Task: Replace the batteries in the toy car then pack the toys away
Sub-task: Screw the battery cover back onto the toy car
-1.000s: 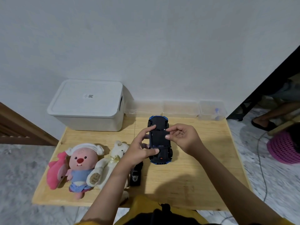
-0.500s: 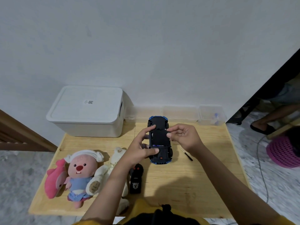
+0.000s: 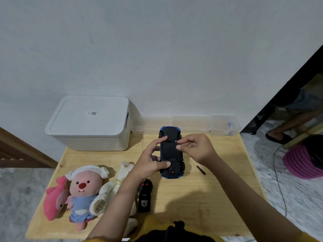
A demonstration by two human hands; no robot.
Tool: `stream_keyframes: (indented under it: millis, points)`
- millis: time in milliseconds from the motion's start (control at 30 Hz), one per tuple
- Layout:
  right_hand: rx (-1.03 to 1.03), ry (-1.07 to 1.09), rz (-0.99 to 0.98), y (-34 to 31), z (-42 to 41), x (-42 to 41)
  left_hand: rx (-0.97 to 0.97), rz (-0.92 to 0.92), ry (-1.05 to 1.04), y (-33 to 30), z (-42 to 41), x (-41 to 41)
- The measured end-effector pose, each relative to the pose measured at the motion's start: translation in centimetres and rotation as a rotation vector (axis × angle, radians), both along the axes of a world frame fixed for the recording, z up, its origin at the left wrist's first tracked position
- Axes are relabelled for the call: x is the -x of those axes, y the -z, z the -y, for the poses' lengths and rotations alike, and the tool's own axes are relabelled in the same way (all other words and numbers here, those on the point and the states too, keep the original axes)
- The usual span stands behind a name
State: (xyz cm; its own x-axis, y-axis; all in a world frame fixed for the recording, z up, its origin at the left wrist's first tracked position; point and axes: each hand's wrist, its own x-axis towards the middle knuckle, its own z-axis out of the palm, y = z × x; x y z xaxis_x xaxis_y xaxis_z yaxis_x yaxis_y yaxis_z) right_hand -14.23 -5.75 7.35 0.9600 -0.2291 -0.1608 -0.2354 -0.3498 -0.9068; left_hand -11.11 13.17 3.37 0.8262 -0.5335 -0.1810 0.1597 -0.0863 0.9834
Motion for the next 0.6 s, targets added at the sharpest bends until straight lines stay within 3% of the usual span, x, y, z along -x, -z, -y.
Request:
stream_keyframes:
  millis: [200, 600]
  points:
    - [0.146, -0.017, -0.016, -0.1, -0.6, -0.5, -0.007, 0.008, -0.028, 0.1, 0.1, -0.2]
    - [0.036, -0.055, -0.027, -1.1, 0.0, -2.5, -0.016, 0.036, -0.035, -0.5, 0.4, -1.3]
